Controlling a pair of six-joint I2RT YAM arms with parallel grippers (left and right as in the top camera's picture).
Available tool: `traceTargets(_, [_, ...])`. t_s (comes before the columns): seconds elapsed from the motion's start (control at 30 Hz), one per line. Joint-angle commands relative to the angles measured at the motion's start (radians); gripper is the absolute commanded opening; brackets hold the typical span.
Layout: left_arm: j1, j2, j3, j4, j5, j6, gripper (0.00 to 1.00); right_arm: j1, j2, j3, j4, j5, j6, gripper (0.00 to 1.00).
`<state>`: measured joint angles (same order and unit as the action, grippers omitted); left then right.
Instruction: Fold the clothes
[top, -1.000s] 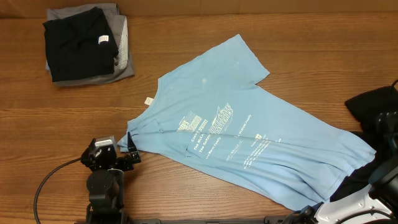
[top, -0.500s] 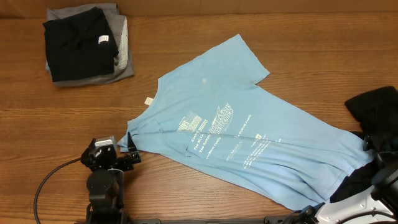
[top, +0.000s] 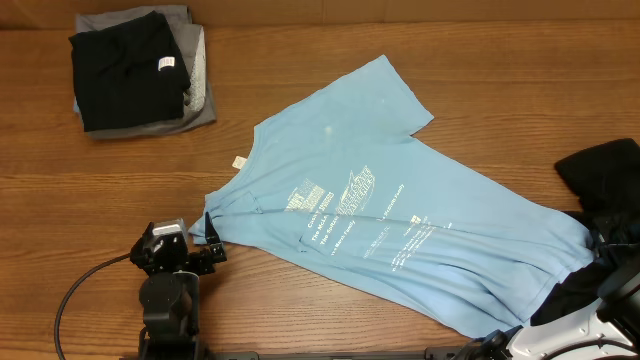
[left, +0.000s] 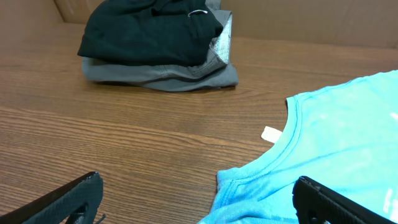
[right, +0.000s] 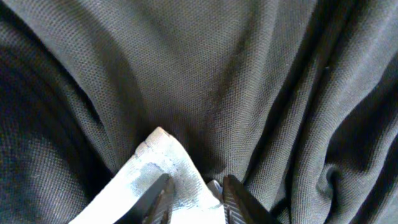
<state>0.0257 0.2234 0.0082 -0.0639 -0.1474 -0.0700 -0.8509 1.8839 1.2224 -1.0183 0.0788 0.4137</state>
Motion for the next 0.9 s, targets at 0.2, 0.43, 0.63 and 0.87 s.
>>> traceTargets(0.2, [0.001,-0.001,-0.003,0.002,-0.012,0.022,1.00,-0.003,-0.010,-0.006,0.010,-0.002,-0.030,0.40])
traceTargets(0.43, [0.001,-0.001,-0.003,0.002,-0.012,0.022,1.00,-0.003,-0.009,-0.006,0.013,-0.002,-0.030,0.06])
traceTargets(0.63, [0.001,-0.001,-0.003,0.002,-0.012,0.022,1.00,-0.003,-0.010,-0.018,0.026,-0.023,-0.022,0.04])
traceTargets(0.87, [0.001,-0.001,-0.003,0.002,-0.012,0.022,1.00,0.001,-0.027,0.091,-0.056,-0.051,-0.022,0.04])
